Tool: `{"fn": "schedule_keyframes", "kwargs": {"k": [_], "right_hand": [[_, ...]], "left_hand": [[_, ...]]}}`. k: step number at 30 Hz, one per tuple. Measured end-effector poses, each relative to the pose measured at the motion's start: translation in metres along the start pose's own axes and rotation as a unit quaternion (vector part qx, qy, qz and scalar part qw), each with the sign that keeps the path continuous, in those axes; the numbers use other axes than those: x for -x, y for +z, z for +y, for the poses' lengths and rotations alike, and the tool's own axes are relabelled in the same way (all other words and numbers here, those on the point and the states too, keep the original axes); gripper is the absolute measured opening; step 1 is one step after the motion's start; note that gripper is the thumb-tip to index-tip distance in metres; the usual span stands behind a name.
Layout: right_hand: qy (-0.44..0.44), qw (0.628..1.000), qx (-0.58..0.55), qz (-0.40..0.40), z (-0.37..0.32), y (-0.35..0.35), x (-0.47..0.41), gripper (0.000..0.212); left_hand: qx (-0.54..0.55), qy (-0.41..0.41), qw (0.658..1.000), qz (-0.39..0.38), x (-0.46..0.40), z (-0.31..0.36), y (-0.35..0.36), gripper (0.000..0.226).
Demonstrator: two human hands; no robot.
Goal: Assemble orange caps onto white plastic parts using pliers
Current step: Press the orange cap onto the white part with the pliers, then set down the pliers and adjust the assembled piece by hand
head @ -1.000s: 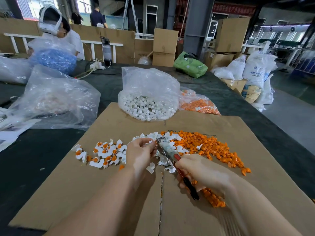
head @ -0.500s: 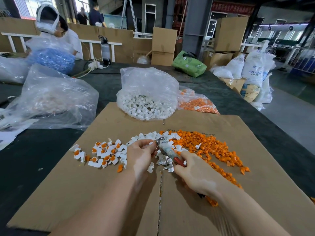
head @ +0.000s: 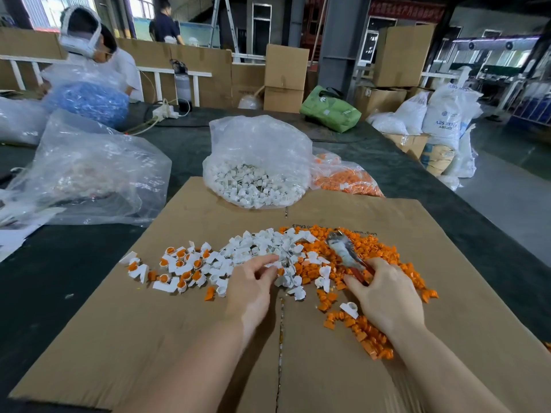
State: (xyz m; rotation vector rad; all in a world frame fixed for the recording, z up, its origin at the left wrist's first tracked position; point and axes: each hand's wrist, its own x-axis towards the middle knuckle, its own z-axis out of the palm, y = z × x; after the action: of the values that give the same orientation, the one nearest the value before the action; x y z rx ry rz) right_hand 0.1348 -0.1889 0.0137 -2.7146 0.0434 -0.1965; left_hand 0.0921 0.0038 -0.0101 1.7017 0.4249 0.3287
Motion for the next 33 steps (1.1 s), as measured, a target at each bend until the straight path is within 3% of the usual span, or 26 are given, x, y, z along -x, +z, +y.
{"fn": "schedule_keyframes", "kwargs": {"k": [5, 9, 11, 13, 15, 18, 21, 25, 33], "right_hand": [[-0.005, 0.992, 0.120, 0.035, 0.021, 0.006, -0.009, 0.057], [-0.003, 0.980, 0.198, 0.032, 0.022, 0.006, -0.009, 0.063], [-0.047, 0.972, 0.221, 0.065, 0.013, 0.007, -0.003, 0.055], [-0.160, 0.974, 0.113, 0.115, -0.002, 0.013, 0.005, 0.039], [-0.283, 0.948, -0.015, 0.147, -0.017, 0.026, 0.018, 0.030], [-0.372, 0.918, -0.078, 0.118, -0.036, 0.041, 0.032, 0.027], [-0.357, 0.919, -0.110, 0.130, -0.042, 0.048, 0.033, 0.019], [-0.334, 0.922, -0.138, 0.141, -0.045, 0.051, 0.034, 0.014], [-0.298, 0.931, -0.155, 0.145, -0.041, 0.049, 0.037, 0.020]], "left_hand": [[-0.079, 0.058, 0.994, -0.052, 0.007, -0.004, 0.002, 0.028], [-0.076, 0.057, 0.995, -0.036, 0.005, -0.007, 0.003, 0.021], [-0.078, 0.059, 0.995, -0.026, 0.003, -0.008, 0.004, 0.018], [-0.085, 0.063, 0.994, -0.021, 0.001, -0.009, 0.004, 0.014], [-0.087, 0.067, 0.994, -0.021, 0.000, -0.011, 0.006, 0.013], [-0.096, 0.082, 0.992, -0.026, 0.000, -0.010, 0.006, 0.013], [-0.090, 0.078, 0.992, -0.037, 0.003, -0.010, 0.004, 0.018], [-0.094, 0.094, 0.988, -0.076, 0.009, -0.012, 0.000, 0.040], [-0.120, 0.121, 0.983, -0.068, 0.012, -0.011, 0.001, 0.032]]}}
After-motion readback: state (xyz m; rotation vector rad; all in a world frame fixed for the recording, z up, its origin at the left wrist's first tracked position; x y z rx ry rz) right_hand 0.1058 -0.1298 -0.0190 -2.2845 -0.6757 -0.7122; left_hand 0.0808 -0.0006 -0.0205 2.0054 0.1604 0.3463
